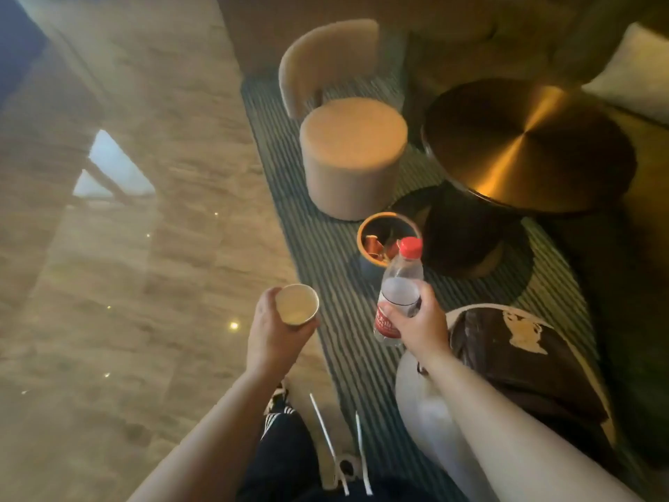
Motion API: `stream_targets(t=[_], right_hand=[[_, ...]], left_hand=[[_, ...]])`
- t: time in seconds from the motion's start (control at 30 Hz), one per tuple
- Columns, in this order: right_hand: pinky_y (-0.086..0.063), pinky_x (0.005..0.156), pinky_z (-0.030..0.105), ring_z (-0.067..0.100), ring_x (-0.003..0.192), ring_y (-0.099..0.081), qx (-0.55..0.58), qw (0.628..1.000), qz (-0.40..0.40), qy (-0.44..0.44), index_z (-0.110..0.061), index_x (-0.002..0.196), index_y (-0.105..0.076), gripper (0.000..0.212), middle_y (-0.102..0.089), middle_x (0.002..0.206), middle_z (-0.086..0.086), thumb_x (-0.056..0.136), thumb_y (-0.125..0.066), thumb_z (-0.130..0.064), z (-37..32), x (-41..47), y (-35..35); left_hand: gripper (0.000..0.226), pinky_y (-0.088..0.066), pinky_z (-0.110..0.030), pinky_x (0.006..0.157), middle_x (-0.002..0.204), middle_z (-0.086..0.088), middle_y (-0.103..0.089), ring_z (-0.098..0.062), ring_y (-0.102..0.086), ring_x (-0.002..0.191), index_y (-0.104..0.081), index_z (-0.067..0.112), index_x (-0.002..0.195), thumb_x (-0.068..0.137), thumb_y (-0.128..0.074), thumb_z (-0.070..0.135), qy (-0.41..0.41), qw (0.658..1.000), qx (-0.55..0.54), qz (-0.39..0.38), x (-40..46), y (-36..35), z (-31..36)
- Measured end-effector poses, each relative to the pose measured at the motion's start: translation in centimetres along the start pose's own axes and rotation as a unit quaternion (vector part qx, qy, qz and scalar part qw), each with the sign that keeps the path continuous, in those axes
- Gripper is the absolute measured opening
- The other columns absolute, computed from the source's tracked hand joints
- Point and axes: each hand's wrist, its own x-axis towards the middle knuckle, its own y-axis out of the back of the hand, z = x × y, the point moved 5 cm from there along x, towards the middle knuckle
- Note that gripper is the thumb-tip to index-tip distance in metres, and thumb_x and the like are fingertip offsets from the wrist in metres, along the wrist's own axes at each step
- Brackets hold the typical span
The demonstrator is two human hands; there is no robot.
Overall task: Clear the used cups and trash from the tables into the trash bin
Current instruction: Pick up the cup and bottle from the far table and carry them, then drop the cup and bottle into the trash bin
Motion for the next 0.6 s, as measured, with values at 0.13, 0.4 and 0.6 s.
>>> stream_targets(t=[0.13,0.4,0.6], right_hand=[[-0.039,0.073,0.015,0.0,0.088,-0.054,0.008,0.999,0.035,-0.033,-0.038,0.11,-0.045,0.049,-0.055,0.101,-0.019,0.072,-0.076,-0.042,0.8,7.2,-1.2],[-0.038,0.07,0.008,-0.004,0.095,-0.054,0.04,0.974,0.183,-0.127,-0.035,0.113,-0.048,0.053,-0.056,0.105,-0.018,0.07,-0.077,-0.043,0.5,24.2,-5.7],[-0.047,0.089,0.025,0.011,0.109,-0.052,0.062,0.946,0.248,-0.199,-0.026,0.121,-0.051,0.062,-0.053,0.12,-0.002,0.067,-0.079,-0.041,-0.1,33.2,-7.1]], left_hand=[[0.074,-0.036,-0.022,0.069,0.108,0.013,-0.048,-0.006,-0.047,0.092,-0.038,0.037,0.117,0.059,-0.083,0.046,-0.038,0.997,-0.009,-0.074,11.3,-4.2,0.4],[0.073,-0.039,-0.023,0.071,0.109,0.011,-0.05,-0.007,-0.05,0.095,-0.038,0.034,0.115,0.058,-0.08,0.05,-0.116,0.96,0.035,-0.252,35.0,-14.7,1.1],[0.076,-0.042,-0.03,0.08,0.116,0.004,-0.048,-0.01,-0.045,0.1,-0.034,0.028,0.122,0.064,-0.079,0.047,-0.15,0.92,0.106,-0.346,46.1,-21.5,3.5]])
